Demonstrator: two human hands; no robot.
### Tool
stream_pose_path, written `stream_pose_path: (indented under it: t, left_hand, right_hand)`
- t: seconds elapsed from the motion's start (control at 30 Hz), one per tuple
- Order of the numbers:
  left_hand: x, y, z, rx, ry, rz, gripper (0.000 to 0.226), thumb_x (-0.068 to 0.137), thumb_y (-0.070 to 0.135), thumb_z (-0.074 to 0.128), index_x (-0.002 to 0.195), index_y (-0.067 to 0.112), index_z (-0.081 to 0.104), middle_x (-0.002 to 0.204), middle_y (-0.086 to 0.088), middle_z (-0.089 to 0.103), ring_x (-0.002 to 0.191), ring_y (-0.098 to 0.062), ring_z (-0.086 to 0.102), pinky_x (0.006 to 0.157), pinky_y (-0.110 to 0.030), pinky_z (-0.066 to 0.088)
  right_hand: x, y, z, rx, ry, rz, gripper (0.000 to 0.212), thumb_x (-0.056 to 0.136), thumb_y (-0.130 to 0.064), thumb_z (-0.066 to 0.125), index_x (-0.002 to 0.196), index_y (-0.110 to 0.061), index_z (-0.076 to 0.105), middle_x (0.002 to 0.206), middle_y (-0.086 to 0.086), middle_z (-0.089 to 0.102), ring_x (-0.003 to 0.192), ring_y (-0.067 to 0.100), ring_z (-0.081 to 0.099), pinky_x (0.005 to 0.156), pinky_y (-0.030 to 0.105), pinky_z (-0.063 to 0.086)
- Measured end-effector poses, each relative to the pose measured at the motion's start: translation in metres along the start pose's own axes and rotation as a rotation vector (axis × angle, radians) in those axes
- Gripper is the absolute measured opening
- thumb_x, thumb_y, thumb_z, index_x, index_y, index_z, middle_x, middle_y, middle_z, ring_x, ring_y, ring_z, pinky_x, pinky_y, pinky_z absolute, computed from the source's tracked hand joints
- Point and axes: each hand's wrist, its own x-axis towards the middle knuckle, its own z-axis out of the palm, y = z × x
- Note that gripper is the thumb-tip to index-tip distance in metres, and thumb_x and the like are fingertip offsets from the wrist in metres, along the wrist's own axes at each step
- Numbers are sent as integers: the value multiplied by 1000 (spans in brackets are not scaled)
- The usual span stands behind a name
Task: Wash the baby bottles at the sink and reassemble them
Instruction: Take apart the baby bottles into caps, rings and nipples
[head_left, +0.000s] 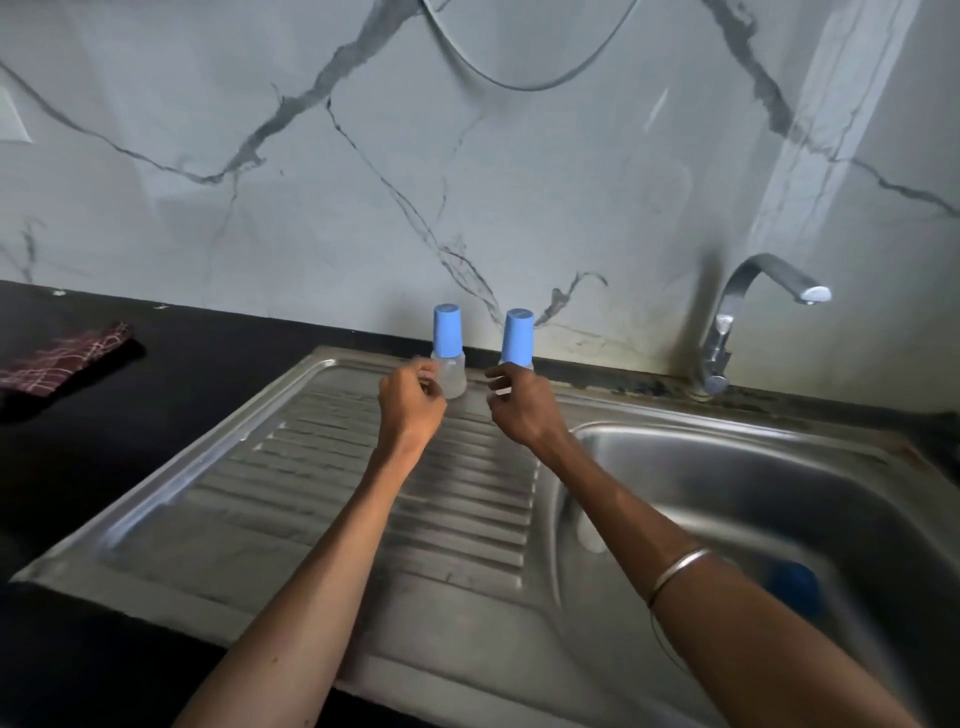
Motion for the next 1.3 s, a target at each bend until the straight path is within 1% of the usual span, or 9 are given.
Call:
stream_pose_path:
  t: [0.13, 0.27, 0.37, 0.57, 0.8, 0.97, 1.1, 1.17, 1.3]
  left_hand:
    - [29, -15, 7, 12, -25, -46, 37, 88, -2, 55, 124, 5, 63, 108, -12, 71, 100, -25, 67, 88, -32, 52]
    - [52, -17, 16, -19, -164, -81, 47, 92, -5, 53, 138, 3, 52, 128, -12, 62, 112, -27, 62, 87, -25, 45]
    - [62, -24, 24, -83, -243, -119, 57, 91, -9, 52, 146, 6, 45, 135, -7, 58, 118, -23, 59, 88, -20, 42]
    - [64, -34, 25, -100, -197, -88, 34, 93, -1, 62, 125, 7, 63, 113, -6, 68, 92, -14, 61, 62, -4, 41]
    - [36, -15, -1, -206, -105, -39, 42, 77, 19, 86, 115, 12, 71, 100, -1, 73, 95, -17, 70, 83, -36, 57]
    - [-11, 18, -8, -298, -87, 7, 44, 65, 42, 84, 105, 25, 74, 93, 10, 76, 90, -12, 72, 82, -41, 59]
    - [-51, 53, 2, -341, -104, 38, 39, 68, 35, 86, 104, 25, 74, 95, 10, 76, 90, -10, 71, 81, -43, 59]
    - [-71, 71, 11, -372, -129, 53, 37, 69, 31, 88, 103, 26, 72, 94, 7, 76, 87, -10, 72, 77, -41, 60]
    - [-110, 103, 40, -379, -217, 102, 37, 68, 49, 81, 94, 27, 67, 90, 7, 73, 84, -13, 70, 72, -42, 60]
  right_hand:
    - [29, -15, 27, -64, -54, -19, 47, 85, -3, 55, 132, -4, 51, 120, 13, 63, 111, 29, 59, 91, 34, 49]
    - [57, -21, 47, -127, -86, 16, 61, 86, -8, 58, 142, -3, 32, 126, 20, 56, 115, 36, 55, 83, 33, 43]
    - [69, -24, 55, -103, -77, 45, 60, 86, -8, 59, 139, -5, 32, 125, 20, 54, 113, 36, 56, 83, 35, 44]
    - [66, -22, 62, -73, -57, 6, 63, 86, -3, 54, 144, -12, 31, 123, 16, 58, 103, 31, 60, 87, 44, 53]
    - [30, -43, 28, 1, -76, -60, 56, 87, 5, 46, 141, -9, 42, 127, 14, 61, 114, 30, 59, 88, 30, 49]
    - [-20, -41, -20, 84, -69, -51, 54, 89, 6, 44, 141, -9, 45, 133, 8, 57, 122, 23, 54, 96, 26, 44]
    - [-60, -23, -59, 164, -50, -35, 54, 90, 0, 50, 141, -16, 47, 130, 3, 60, 105, 22, 65, 90, 41, 56]
    - [-79, -10, -81, 171, -29, -50, 49, 91, -5, 55, 139, -17, 51, 125, 2, 64, 101, 18, 67, 86, 39, 57]
    - [-112, 22, -124, 152, 61, -44, 37, 93, -20, 62, 129, -18, 60, 113, -1, 71, 101, 10, 67, 83, 27, 56]
